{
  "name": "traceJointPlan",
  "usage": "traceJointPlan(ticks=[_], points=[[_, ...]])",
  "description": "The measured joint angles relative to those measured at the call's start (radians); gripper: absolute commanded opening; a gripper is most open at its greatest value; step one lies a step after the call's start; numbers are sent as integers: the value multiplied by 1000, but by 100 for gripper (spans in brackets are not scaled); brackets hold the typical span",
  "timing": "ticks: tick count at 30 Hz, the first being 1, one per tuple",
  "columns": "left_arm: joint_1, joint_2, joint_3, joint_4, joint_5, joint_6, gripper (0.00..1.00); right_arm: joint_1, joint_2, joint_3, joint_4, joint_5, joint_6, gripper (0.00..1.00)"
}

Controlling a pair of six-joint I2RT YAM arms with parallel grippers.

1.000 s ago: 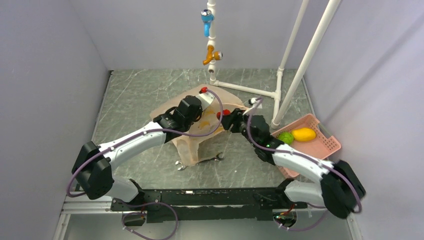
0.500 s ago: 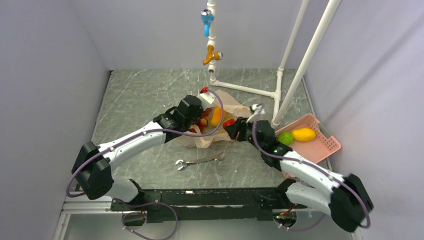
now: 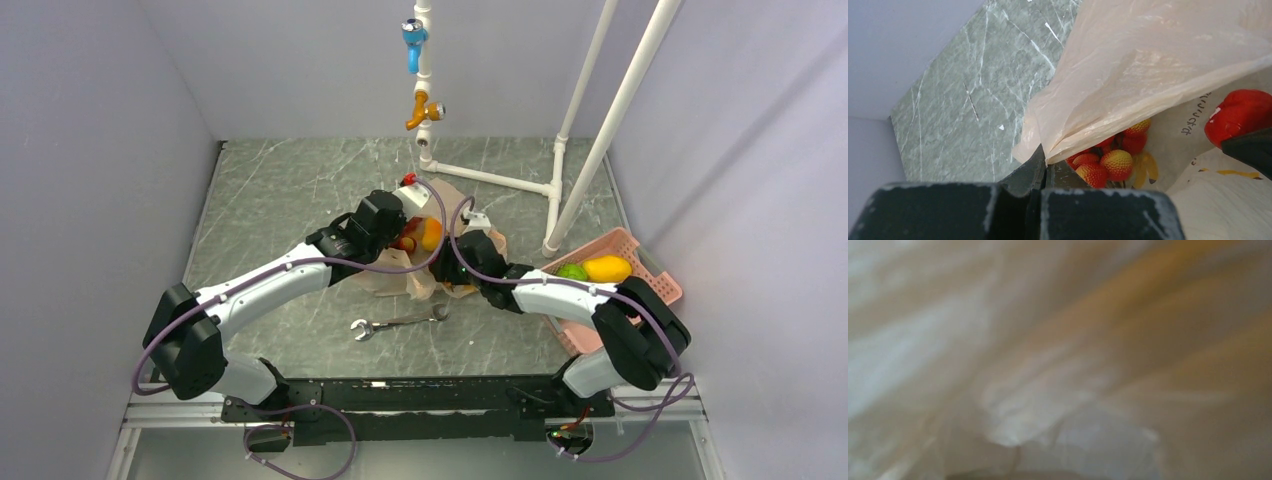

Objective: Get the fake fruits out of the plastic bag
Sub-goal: Adjust the fake fruit in the plastic bag.

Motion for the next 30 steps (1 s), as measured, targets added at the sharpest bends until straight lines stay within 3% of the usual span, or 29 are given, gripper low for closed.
traceJointPlan(ticks=[4, 18, 19, 23, 30], points=[[0, 0, 1, -9, 7, 0, 0, 34, -8, -33, -18, 55, 1, 58], [-6, 15, 19, -40, 47, 0, 0, 107, -161, -37, -146, 155, -56, 81], [-6, 17, 19, -41, 55, 0, 6, 114, -169, -36, -146, 160, -63, 83], [-6, 18, 22, -62, 84, -6, 46, 116, -163, -34, -148, 190, -70, 83], [-6, 10, 74, -159, 183, -76, 92, 114, -125, -34, -144, 202, -59, 83]])
